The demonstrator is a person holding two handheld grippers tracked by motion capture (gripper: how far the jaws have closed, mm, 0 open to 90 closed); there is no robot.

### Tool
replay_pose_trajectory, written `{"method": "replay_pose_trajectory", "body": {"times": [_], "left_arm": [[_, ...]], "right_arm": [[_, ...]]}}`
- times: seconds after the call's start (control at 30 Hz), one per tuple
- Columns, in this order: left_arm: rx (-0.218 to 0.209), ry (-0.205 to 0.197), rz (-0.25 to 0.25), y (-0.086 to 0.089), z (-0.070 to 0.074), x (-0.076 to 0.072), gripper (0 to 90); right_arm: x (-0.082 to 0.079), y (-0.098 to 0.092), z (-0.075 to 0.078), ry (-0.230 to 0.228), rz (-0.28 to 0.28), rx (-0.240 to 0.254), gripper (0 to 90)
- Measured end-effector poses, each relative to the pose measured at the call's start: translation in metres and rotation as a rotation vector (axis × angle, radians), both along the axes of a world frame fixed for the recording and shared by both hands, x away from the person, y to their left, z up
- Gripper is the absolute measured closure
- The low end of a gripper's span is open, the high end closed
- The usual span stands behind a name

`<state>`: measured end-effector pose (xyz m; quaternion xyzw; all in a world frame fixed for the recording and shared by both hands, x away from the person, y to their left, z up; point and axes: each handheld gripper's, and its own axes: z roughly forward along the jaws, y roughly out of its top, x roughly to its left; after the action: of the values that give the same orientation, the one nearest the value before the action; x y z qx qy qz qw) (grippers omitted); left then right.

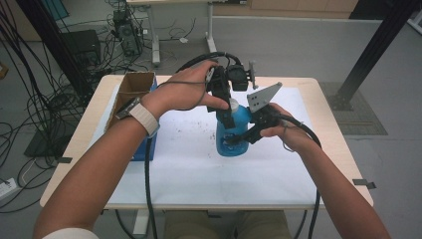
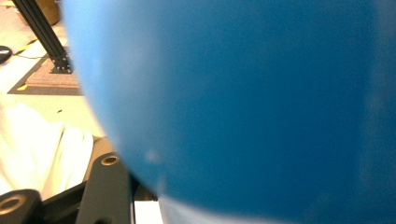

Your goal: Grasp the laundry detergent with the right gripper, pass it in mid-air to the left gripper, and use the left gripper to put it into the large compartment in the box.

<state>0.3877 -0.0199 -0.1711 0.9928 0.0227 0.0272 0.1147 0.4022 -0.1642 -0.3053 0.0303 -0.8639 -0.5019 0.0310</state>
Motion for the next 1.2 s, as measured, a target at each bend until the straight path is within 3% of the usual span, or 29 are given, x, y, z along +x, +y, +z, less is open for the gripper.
{"method": "replay_pose_trajectory", "body": {"times": [1.2], "left_arm": [[0.006, -0.013, 0.017, 0.0017, -0.0024, 0.0016, 6.1]], "right_arm": [[0.0004, -0.0005, 0.0001, 0.011, 0.003, -0.004, 43.4]]}}
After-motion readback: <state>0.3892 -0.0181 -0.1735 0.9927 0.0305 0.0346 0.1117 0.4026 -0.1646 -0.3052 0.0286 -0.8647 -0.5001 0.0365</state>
